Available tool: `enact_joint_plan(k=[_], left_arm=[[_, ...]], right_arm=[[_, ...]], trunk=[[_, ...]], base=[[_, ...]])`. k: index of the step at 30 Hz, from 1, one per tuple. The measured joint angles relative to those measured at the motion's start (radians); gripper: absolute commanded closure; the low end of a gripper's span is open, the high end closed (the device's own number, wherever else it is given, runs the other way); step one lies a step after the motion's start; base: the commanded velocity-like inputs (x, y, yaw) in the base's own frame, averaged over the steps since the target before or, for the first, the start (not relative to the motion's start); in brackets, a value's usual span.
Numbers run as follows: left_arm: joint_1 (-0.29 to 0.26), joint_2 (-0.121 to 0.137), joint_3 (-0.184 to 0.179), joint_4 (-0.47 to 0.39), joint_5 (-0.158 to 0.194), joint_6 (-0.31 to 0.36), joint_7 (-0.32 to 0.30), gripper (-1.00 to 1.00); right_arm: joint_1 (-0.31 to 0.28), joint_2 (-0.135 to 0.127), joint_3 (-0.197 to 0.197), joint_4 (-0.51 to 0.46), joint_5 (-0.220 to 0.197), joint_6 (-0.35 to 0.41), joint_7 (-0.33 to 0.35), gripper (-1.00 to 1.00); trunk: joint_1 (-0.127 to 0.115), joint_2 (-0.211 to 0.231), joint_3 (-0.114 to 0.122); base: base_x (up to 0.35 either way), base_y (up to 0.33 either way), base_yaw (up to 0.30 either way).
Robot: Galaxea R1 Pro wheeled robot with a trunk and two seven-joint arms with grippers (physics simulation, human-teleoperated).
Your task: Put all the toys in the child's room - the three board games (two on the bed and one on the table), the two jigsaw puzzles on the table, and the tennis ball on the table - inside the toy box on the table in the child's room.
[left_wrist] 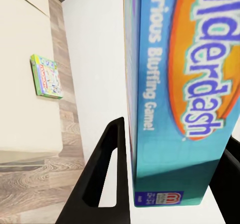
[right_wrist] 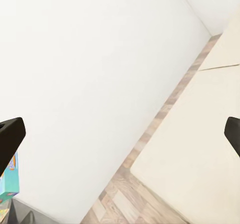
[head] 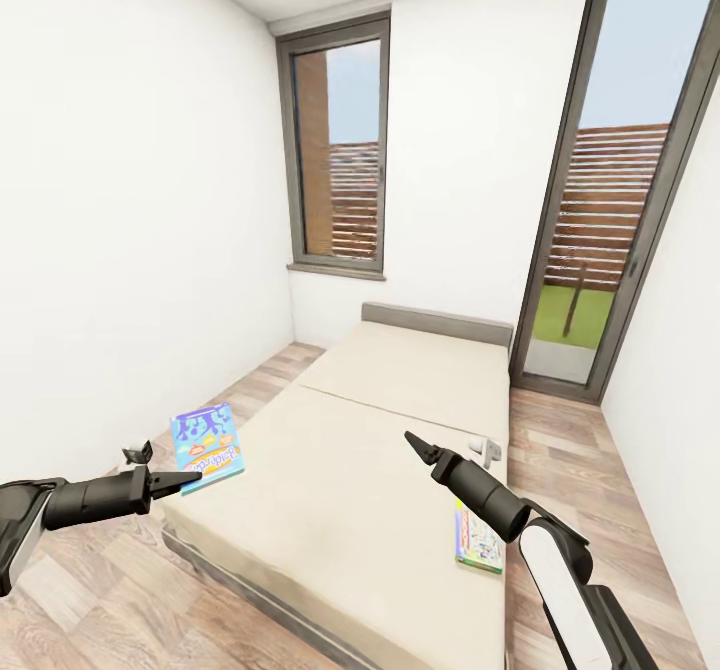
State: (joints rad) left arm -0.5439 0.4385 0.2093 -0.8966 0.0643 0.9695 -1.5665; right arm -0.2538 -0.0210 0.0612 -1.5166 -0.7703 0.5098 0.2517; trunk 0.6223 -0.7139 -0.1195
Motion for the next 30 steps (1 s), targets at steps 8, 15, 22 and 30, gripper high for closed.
enact_joint_plan(k=[8, 15, 22, 30], left_arm=[[0.000, 0.000, 0.000, 0.000, 0.000, 0.000, 0.000, 1.00], [0.000, 0.000, 0.000, 0.000, 0.001, 0.000, 0.000, 1.00], [0.000, 0.000, 0.000, -0.001, 0.001, 0.001, 0.000, 1.00], [0.000, 0.000, 0.000, -0.001, 0.001, 0.001, 0.000, 1.00]], right_arm=[[0.000, 0.000, 0.000, 0.000, 0.000, 0.000, 0.000, -1.00], [0.000, 0.000, 0.000, 0.000, 0.000, 0.000, 0.000, -1.00], [0.000, -0.001, 0.000, 0.000, 0.000, -0.017, 0.000, -1.00], [0.000, -0.001, 0.000, 0.000, 0.000, -0.045, 0.000, -1.00]], trunk=[[-0.031, 0.056, 0.025], [-0.058, 0.105, 0.047], [-0.085, 0.154, 0.069], [-0.115, 0.211, 0.094]], base=[[0.000, 0.000, 0.000], [0.000, 0.000, 0.000], [0.000, 0.000, 0.000], [0.000, 0.000, 0.000]])
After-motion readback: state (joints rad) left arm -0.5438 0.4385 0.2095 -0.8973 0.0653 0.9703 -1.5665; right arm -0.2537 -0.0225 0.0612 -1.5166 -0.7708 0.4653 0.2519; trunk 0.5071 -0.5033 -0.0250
